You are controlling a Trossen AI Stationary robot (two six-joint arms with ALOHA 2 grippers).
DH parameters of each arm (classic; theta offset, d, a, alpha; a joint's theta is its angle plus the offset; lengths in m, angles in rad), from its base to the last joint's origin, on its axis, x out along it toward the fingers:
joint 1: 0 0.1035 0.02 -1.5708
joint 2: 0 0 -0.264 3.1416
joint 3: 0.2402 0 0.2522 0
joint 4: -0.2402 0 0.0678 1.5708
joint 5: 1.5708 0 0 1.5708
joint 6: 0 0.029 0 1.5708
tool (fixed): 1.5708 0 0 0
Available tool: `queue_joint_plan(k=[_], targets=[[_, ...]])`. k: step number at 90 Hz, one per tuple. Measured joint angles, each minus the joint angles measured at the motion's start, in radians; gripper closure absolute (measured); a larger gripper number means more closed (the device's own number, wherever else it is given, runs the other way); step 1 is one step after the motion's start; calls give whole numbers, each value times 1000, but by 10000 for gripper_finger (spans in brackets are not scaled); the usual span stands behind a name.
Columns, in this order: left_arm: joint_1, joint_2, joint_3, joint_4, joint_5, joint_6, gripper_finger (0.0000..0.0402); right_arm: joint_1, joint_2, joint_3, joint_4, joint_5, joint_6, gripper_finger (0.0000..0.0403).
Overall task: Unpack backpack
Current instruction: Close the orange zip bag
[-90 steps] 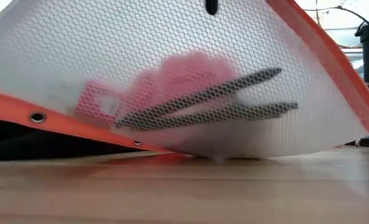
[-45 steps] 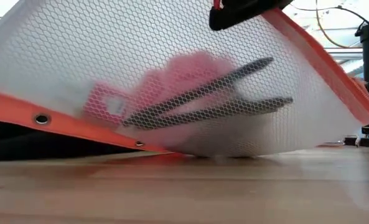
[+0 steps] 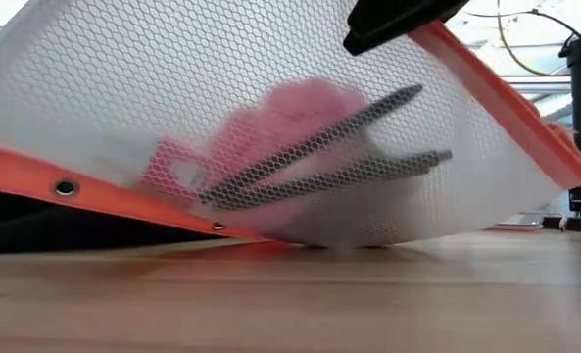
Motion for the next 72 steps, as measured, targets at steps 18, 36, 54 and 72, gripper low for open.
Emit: queue_joint_plan(k=[18,36,54,72], targets=[[0,0,0,0,0,0,398,-2,0,0,66,-8,-81,248],[0,0,0,0,3,0,398,8,0,0,78,-47,-93,248],[0,0,0,-1,4,0,398,10,0,0,84,-111,-93,248],[0,0,0,-1,4,0,398,3,0,0,115,-110,-93,248]])
